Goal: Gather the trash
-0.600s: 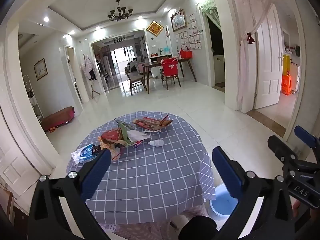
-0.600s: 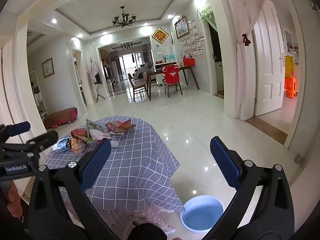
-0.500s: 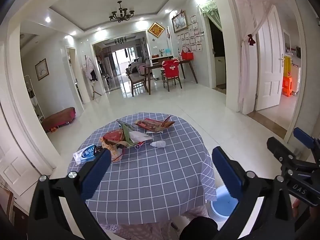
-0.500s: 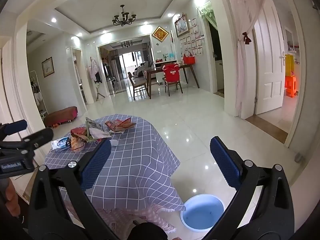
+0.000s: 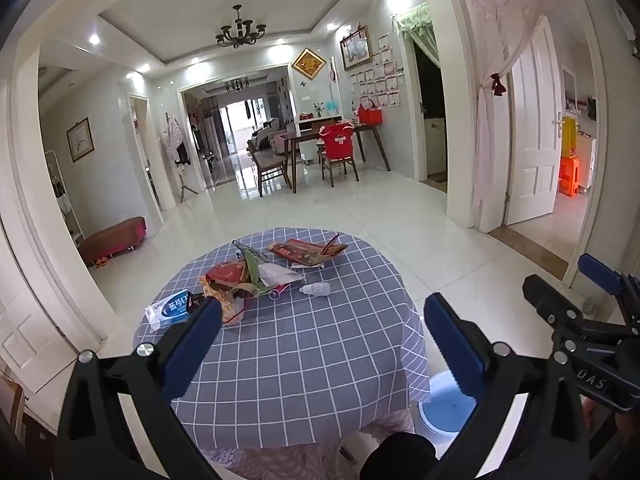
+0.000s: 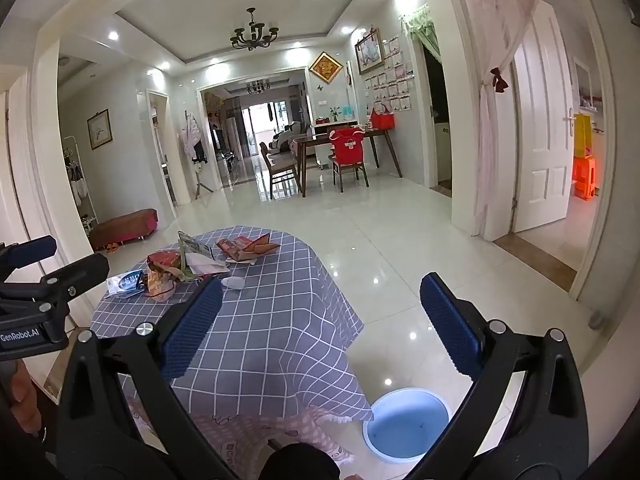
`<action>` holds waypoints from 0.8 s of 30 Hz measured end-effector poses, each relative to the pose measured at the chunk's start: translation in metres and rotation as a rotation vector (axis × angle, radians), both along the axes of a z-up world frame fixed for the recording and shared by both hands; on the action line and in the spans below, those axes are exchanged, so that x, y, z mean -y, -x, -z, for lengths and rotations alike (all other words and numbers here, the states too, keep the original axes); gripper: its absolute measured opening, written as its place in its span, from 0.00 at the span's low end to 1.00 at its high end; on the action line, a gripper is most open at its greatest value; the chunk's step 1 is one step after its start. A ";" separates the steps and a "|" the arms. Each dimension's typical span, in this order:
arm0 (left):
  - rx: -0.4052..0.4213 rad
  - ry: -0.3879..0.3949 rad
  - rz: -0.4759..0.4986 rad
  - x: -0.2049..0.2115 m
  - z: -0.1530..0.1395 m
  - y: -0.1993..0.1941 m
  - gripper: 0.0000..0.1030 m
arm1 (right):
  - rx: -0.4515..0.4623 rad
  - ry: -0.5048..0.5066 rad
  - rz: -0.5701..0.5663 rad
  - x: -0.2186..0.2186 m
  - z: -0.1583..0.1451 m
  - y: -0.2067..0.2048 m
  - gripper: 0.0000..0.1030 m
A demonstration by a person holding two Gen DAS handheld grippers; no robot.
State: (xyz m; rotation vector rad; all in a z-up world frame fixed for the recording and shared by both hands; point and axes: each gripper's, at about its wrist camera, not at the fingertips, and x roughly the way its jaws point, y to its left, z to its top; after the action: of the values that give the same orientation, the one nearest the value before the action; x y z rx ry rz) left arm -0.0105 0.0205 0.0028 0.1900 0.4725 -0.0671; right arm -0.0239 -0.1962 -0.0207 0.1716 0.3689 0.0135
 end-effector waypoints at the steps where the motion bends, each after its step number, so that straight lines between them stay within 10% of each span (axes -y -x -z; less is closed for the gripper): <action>1: 0.001 -0.001 0.003 0.001 -0.001 0.001 0.96 | 0.002 0.000 0.000 0.000 0.000 0.001 0.94; 24: 0.001 -0.011 0.027 0.020 0.001 0.000 0.96 | 0.018 -0.031 0.018 0.019 -0.001 0.014 0.94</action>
State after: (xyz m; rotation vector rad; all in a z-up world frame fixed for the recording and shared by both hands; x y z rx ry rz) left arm -0.0100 0.0005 0.0015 0.2067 0.4698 -0.0909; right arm -0.0377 -0.2150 -0.0194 0.2053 0.3494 0.0028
